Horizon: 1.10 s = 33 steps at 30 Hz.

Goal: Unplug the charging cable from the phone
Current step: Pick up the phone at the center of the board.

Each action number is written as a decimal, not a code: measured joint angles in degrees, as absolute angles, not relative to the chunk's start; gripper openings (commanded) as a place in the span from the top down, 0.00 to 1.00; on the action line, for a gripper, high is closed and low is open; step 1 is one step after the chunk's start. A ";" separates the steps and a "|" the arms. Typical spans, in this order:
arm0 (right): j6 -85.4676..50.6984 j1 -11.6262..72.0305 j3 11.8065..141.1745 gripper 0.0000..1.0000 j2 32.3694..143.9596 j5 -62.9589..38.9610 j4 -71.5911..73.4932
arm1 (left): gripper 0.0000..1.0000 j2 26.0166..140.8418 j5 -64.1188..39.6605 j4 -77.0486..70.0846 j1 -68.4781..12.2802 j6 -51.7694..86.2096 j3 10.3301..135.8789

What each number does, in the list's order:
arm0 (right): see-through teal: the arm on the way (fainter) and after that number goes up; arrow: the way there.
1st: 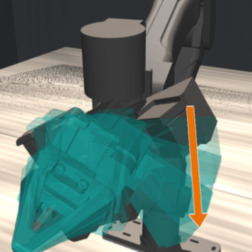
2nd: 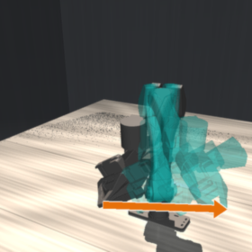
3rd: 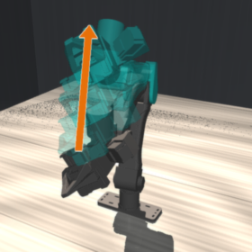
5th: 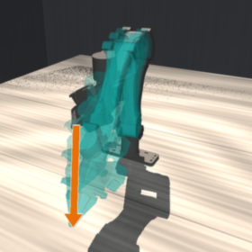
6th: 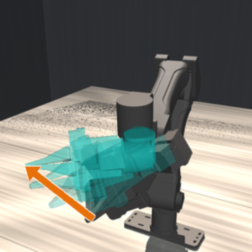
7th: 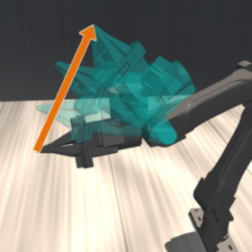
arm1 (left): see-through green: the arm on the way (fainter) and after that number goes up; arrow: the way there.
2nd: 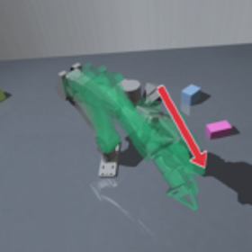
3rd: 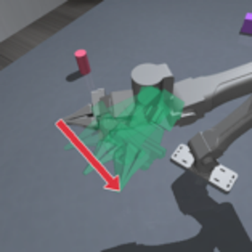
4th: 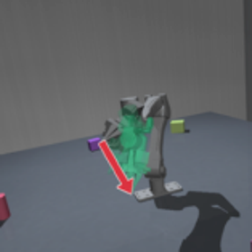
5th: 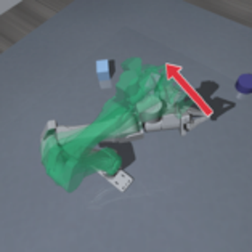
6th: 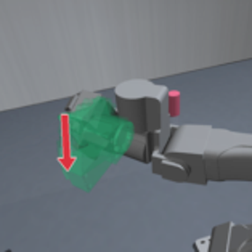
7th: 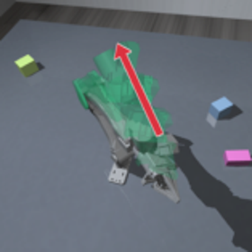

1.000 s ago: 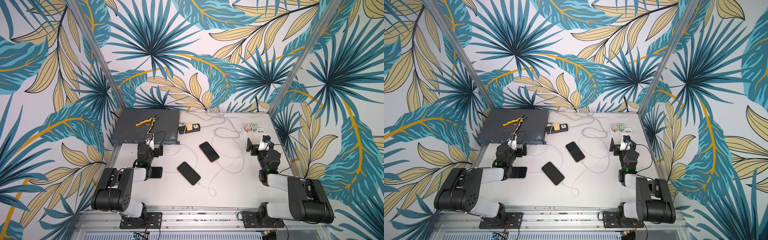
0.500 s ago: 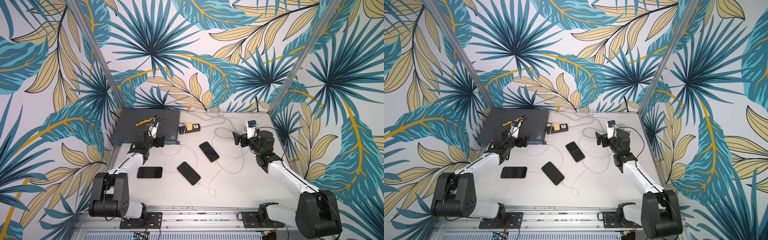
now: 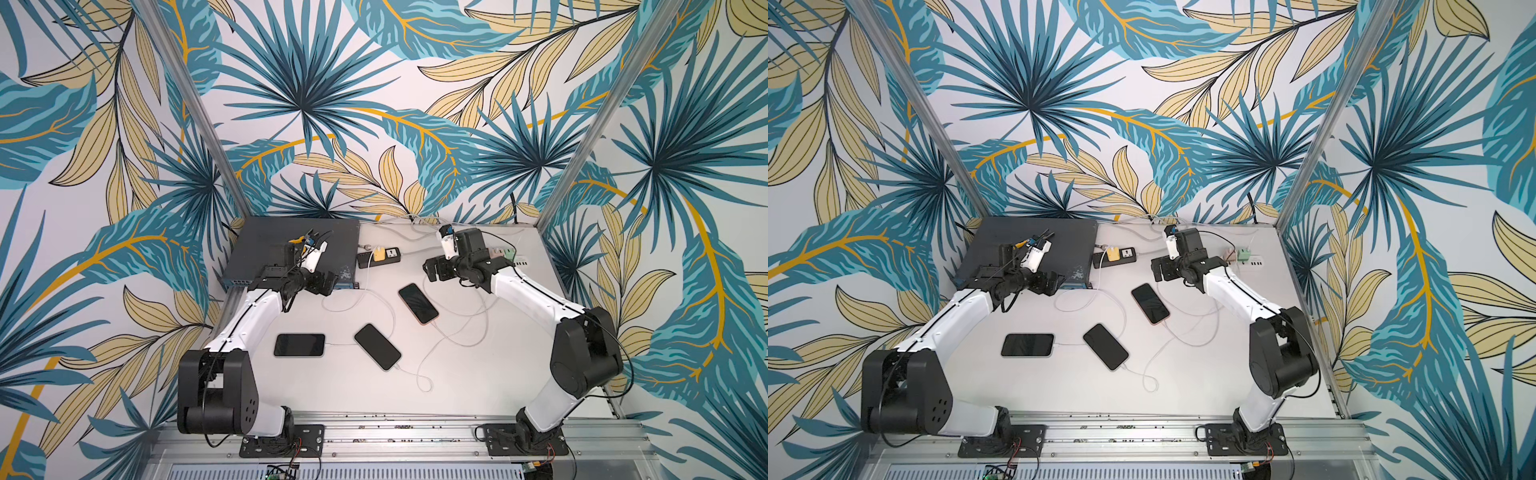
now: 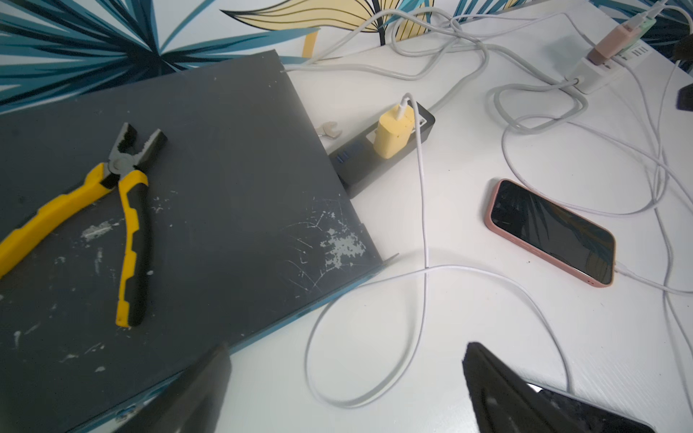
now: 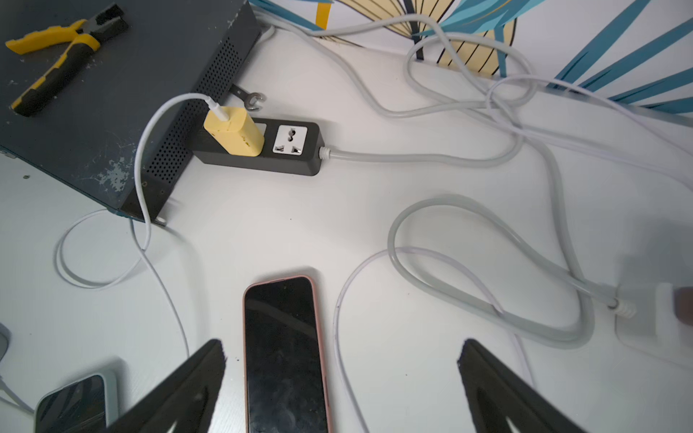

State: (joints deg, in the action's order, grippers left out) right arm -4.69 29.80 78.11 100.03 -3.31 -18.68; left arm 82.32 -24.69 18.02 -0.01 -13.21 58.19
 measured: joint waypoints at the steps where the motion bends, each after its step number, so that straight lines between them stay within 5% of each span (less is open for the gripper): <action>1: -5.10 30.20 79.81 0.00 101.45 -3.25 -20.32 | 0.00 82.28 -24.77 18.61 -0.01 -13.30 58.19; 23: -2.98 36.21 115.87 0.00 133.21 -0.23 -48.07 | 0.00 78.65 -24.67 21.69 0.36 -14.22 57.98; 33: -2.37 37.93 119.92 0.00 137.73 0.47 -52.31 | 0.00 78.15 -24.32 21.76 0.49 -14.83 57.28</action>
State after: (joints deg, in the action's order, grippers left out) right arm -2.37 37.93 119.92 137.73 0.47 -52.31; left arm 78.15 -24.32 21.76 0.49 -14.83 57.28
